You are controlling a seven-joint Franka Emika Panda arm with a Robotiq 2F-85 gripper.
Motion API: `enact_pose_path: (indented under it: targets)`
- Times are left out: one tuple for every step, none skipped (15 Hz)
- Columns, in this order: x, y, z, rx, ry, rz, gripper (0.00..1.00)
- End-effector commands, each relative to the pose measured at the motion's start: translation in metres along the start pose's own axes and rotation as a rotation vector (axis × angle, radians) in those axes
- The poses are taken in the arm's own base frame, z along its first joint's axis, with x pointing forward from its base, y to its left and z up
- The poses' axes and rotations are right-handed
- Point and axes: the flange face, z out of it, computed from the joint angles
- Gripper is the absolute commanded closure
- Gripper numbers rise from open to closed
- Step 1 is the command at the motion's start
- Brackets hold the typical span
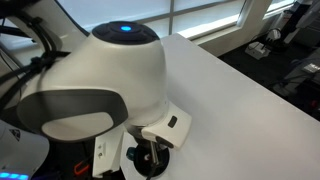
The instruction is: Remove the marker from the cup
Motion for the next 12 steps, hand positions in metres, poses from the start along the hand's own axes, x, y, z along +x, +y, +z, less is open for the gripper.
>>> enact_pose_path:
  targets:
    - [-0.003, -0.012, -0.032, 0.020, -0.012, -0.004, 0.95]
    - [-0.001, -0.014, -0.039, 0.019, -0.010, -0.004, 0.95]
    - [0.001, -0.016, -0.046, 0.017, -0.008, -0.010, 0.95]
    - [0.002, -0.018, -0.052, 0.014, -0.008, -0.017, 0.95]
    - [0.002, -0.020, -0.059, 0.012, -0.010, -0.018, 0.95]
    - [0.002, -0.021, -0.067, 0.011, -0.011, -0.019, 0.95]
    - [0.002, -0.023, -0.075, 0.012, -0.009, -0.019, 0.95]
    - [0.001, -0.024, -0.082, 0.011, -0.010, -0.020, 0.95]
    - [0.001, -0.027, -0.090, 0.011, -0.009, -0.019, 0.95]
    - [0.001, -0.029, -0.097, 0.010, -0.014, -0.023, 0.95]
    - [0.002, -0.032, -0.104, 0.009, -0.019, -0.027, 0.95]
    - [0.002, -0.035, -0.110, 0.009, -0.031, -0.033, 0.95]
